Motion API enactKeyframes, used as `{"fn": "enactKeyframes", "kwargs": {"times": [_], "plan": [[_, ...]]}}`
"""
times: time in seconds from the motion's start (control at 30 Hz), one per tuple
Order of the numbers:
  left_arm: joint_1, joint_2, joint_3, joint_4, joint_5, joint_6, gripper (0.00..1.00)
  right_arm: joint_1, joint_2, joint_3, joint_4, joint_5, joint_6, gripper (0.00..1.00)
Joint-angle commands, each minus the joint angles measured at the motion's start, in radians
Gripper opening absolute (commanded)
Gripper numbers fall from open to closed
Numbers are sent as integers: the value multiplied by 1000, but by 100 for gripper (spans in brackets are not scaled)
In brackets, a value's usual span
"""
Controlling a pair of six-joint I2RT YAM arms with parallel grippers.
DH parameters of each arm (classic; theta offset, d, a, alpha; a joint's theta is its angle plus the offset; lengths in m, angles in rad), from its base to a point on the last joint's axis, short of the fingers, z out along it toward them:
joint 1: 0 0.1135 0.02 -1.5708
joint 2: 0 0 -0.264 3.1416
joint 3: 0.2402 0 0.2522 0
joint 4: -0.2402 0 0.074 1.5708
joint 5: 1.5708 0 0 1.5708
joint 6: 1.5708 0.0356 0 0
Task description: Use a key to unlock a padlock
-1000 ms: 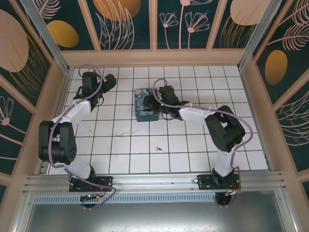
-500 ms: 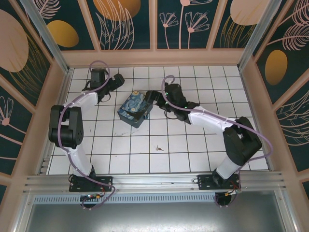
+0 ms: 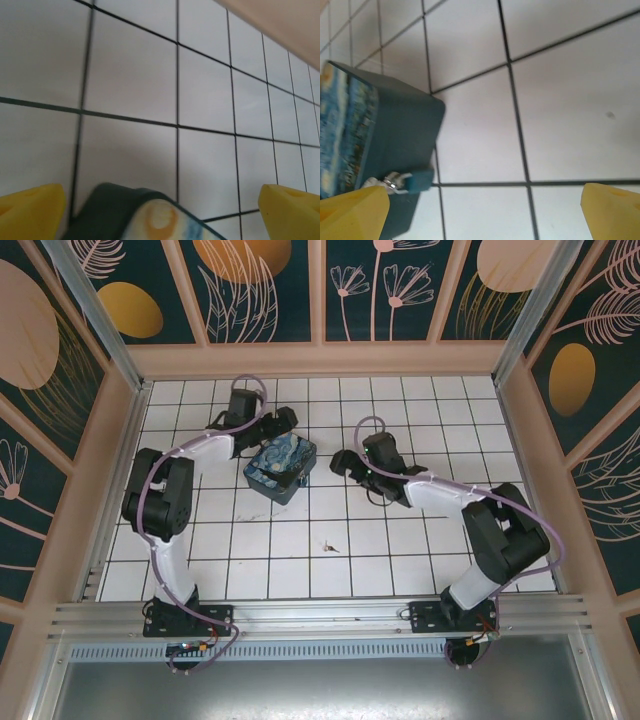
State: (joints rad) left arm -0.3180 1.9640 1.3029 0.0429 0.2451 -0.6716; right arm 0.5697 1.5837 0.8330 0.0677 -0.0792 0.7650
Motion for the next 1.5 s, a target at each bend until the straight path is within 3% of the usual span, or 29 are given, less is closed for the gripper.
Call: {"fn": "enactKeyframes", "kwargs": {"times": [0.0,0.17,0.37,0.5,0.67,0.83,1.13,1.47], "plan": [[-44,30,73,-1,49,-21,99,-9,-67,-38,59,3,15,99],[-135,95,210,-15,117,-24,99,-17,-133,-107,84,23,53,99],[-167,33,271,-52,39,-24,99,-18,-223,-140,77,28,43,99],[-166,-141,175,-115,-93,18,99,-16,-228,-120,90,2,-13,99],[-164,-411,-42,-203,-267,20,99,-98,-135,-14,85,-86,-74,99],[-159,-584,-241,-260,-356,-13,99,-116,-7,104,85,-163,-99,99],[-96,-730,-534,-179,-332,-93,99,-117,234,334,95,-270,-91,96],[-69,-609,-547,0,-214,-62,99,-101,390,439,178,-346,-13,92]]}}
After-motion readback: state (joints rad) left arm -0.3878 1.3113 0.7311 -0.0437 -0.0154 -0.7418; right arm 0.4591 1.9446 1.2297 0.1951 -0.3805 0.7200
